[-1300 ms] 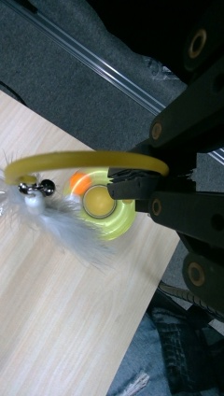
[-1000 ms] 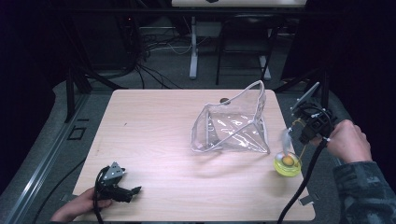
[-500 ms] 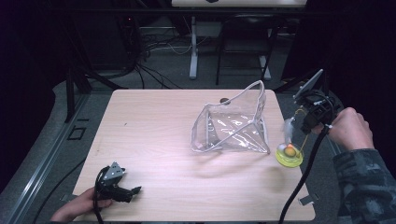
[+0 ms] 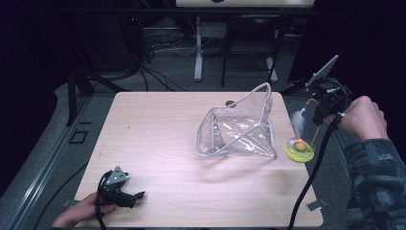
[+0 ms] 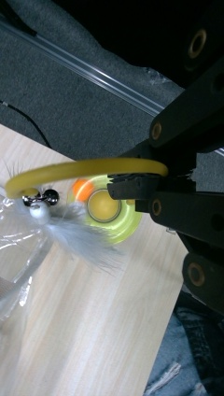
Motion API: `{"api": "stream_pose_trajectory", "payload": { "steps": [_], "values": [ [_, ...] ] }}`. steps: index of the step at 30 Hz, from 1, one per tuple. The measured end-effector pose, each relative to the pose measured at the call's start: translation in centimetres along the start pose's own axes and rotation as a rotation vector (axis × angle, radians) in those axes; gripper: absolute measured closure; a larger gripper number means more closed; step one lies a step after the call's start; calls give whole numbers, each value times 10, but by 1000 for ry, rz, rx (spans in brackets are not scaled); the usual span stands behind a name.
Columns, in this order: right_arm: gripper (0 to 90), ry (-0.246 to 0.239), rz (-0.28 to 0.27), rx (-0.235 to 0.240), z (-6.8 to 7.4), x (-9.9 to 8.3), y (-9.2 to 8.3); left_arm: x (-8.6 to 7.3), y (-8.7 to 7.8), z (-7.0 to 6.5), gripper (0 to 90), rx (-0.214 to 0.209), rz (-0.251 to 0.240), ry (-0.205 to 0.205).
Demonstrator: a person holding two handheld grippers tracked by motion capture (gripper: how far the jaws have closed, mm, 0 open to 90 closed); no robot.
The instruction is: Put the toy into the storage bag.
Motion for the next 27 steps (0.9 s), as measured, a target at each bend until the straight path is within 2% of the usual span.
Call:
{"api": "stream_pose_trajectory", "payload": {
  "steps": [5, 6, 13, 19, 27],
  "values": [
    [876, 11, -18, -12, -4, 7, -10, 0, 0, 0, 0, 0, 0, 0],
    [876, -1, -12, -21, -5, 10, -16, 0, 0, 0, 0, 0, 0, 0],
    [876, -8, -27, -28, -2, 17, -29, 0, 0, 0, 0, 0, 0, 0],
    [876, -35, -37, -50, 0, 23, -43, 0, 0, 0, 0, 0, 0, 0],
    [876, -48, -51, -73, 4, 30, -59, 0, 0, 0, 0, 0, 0, 0]
  ]
}}
Point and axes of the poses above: each handheld gripper's, and its own axes: y roughly forward along the jaws, x roughly out of its top, z roughly to its left, the point moved 7 cm from there along y, roughly forward along the jaws, and after that the axes turned 3 degrees about z, right-handed, at the moved point
